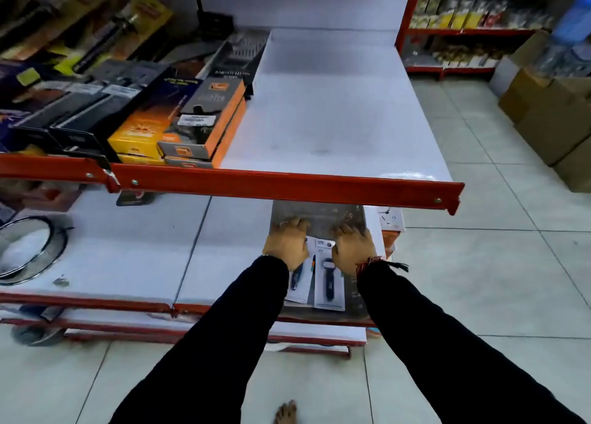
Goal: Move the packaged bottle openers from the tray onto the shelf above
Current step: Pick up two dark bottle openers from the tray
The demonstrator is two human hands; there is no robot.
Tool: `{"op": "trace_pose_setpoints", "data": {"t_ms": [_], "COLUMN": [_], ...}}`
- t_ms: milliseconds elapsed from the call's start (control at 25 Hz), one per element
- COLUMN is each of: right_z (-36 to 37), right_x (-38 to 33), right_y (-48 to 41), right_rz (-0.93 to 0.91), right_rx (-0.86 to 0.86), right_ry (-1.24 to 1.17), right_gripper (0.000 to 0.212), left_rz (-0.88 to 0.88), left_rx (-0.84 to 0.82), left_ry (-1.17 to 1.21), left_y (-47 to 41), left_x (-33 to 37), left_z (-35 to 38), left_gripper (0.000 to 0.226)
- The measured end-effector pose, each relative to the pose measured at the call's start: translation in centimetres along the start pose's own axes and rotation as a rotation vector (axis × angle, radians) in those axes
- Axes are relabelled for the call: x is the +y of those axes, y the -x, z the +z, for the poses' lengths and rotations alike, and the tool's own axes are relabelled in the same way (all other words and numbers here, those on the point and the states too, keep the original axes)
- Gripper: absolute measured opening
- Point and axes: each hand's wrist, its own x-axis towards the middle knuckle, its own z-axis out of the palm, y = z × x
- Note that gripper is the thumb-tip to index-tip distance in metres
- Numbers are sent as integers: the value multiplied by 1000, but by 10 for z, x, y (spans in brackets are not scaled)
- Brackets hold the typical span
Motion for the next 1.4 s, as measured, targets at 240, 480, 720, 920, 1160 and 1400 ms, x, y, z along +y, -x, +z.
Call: {"op": "trace_pose_setpoints", "data": {"t_ms": [240, 480, 720, 920, 1160, 1400], "right_z": [28, 27, -6, -12, -11, -36], "right_x": [3, 2, 1, -1, -2, -7], "right_y": [-26, -25, -17, -16, -15, 9], "right_rz": [-11, 13, 17, 1, 34, -67], "right_rx": [-111, -75, -76, -84, -38, 9], "right_ry": [84, 37, -228, -189, -202, -225], "right_gripper": [49, 40, 37, 35, 28, 29], "left_rz": [12, 34, -2, 23, -32, -51], "left_rx": [-300, -184, -252, -266, -250, -137], "left_ry": [-76, -129, -95, -149, -109, 104], "left_y": [-35, -32, -17, -17, -17, 0], "left_x": [-4, -9, -10, -9, -4, 2], "left_z": [31, 28, 15, 21, 15, -24], "left_gripper": [58, 39, 45, 50, 43, 34]}}
